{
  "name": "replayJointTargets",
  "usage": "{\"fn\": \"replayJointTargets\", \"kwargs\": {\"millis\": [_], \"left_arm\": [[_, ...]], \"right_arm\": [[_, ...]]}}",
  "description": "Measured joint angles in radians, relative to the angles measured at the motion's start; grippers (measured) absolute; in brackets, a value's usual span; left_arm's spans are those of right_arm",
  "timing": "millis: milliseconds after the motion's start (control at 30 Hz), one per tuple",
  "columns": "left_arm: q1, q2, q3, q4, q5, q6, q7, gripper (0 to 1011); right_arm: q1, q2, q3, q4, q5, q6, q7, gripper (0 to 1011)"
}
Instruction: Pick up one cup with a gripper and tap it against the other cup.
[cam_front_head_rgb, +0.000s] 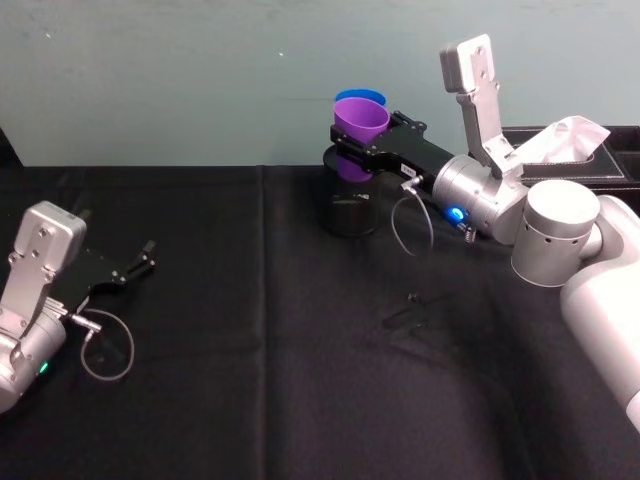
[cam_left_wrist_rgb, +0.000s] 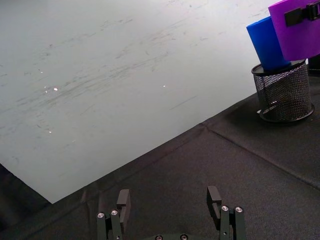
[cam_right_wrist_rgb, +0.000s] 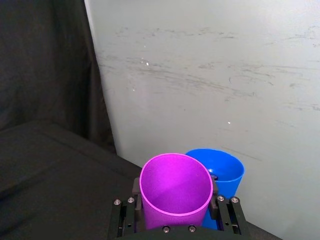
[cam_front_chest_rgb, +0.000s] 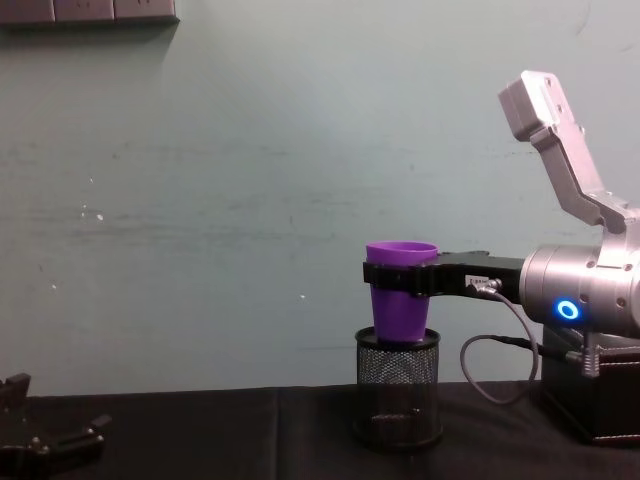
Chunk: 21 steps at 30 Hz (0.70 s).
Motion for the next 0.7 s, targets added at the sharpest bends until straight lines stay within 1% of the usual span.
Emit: {"fn": "replayJointTargets", "kwargs": {"millis": [700], "left_arm": [[0.0, 0.0, 0.0, 0.0, 0.0, 0.0, 0.0, 1000]], "right_arm": [[0.0, 0.001, -0.001, 0.0, 0.001, 0.002, -0.001, 730]]}}
